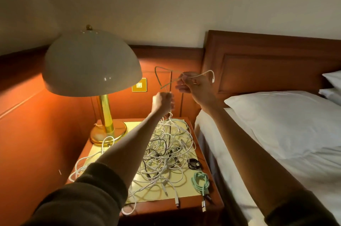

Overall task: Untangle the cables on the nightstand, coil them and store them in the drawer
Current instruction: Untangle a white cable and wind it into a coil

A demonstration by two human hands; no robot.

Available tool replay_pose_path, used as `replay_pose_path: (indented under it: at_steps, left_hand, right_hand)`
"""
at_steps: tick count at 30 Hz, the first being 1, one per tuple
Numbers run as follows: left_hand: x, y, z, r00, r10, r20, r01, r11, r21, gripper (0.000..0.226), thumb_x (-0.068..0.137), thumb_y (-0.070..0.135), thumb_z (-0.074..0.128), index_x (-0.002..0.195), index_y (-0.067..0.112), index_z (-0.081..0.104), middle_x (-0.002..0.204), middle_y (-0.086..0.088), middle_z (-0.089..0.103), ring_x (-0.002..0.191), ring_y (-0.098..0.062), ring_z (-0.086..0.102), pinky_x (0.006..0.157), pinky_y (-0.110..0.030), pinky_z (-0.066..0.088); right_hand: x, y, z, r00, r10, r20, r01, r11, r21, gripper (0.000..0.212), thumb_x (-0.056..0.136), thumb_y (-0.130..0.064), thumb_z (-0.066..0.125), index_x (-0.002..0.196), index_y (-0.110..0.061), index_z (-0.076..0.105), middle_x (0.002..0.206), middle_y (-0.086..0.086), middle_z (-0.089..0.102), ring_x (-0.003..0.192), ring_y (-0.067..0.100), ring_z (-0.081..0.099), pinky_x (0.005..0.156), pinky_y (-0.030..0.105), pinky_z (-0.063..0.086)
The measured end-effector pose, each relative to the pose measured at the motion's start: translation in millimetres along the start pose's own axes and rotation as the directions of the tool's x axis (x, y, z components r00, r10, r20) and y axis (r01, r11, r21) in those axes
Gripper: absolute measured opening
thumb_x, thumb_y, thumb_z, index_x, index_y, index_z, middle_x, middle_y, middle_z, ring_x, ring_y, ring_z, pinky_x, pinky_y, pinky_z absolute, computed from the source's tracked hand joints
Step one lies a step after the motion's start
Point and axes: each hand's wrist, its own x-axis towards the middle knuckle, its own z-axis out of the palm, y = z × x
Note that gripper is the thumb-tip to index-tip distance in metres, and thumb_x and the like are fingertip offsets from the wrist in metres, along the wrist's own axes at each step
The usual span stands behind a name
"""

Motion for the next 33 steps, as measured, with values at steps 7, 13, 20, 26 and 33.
replay_pose_path:
  at_steps: [7,13,20,26,33]
  left_hand:
    - [18.7,50.8,-26.6,0.947,0.318,-0.056,-0.323,0.936,-0.143,0.017,0.101,0.014,0.055,0.102,0.008,0.071,0.077,-0.003,0.07,0.065,-0.018,0.07,0.065,-0.04,0.061]
    - [-2.7,84.8,-40.1,0.789,0.605,-0.106,-0.607,0.795,0.016,0.026,0.104,0.025,0.051,0.108,0.007,0.071,0.09,-0.005,0.074,0.075,-0.009,0.073,0.06,-0.03,0.062]
    - [-40.0,110.6,-74.2,0.626,0.779,-0.034,-0.732,0.602,0.318,0.03,0.103,0.032,0.051,0.101,0.012,0.074,0.081,0.006,0.072,0.069,-0.003,0.066,0.063,-0.023,0.055]
    - [-106.9,128.9,-112.3,0.642,0.766,0.026,-0.721,0.591,0.362,0.032,0.104,0.035,0.05,0.095,0.017,0.075,0.072,0.012,0.068,0.061,0.0,0.063,0.061,-0.021,0.05]
    - [-192.9,148.3,-143.4,0.713,0.645,0.273,-0.7,0.634,0.329,0.026,0.101,0.034,0.056,0.077,0.03,0.066,0.069,0.016,0.067,0.058,-0.002,0.064,0.056,-0.014,0.045]
  right_hand:
    - [-3.7,25.8,-14.3,0.984,0.135,-0.117,-0.133,0.991,0.028,0.012,0.101,-0.013,0.056,0.106,-0.006,0.065,0.091,0.005,0.074,0.066,0.017,0.075,0.062,0.032,0.062]
    - [-2.7,27.6,-2.1,0.952,0.285,0.114,-0.306,0.914,0.266,0.011,0.103,-0.016,0.054,0.108,-0.006,0.056,0.12,0.011,0.062,0.094,0.044,0.072,0.074,0.05,0.062]
    - [2.5,6.1,12.7,0.946,0.303,0.119,-0.325,0.857,0.4,0.009,0.104,-0.019,0.051,0.096,-0.015,0.055,0.121,0.006,0.061,0.111,0.043,0.065,0.097,0.056,0.052]
    - [-11.1,-40.4,9.6,0.927,0.282,0.248,-0.374,0.74,0.559,0.02,0.108,-0.018,0.037,0.099,-0.009,0.053,0.13,0.02,0.063,0.111,0.042,0.067,0.095,0.054,0.053]
    - [-47.2,-102.8,19.5,0.869,0.308,0.387,-0.494,0.539,0.682,0.019,0.104,-0.019,0.035,0.102,-0.009,0.051,0.098,0.023,0.071,0.085,0.032,0.073,0.093,0.045,0.053]
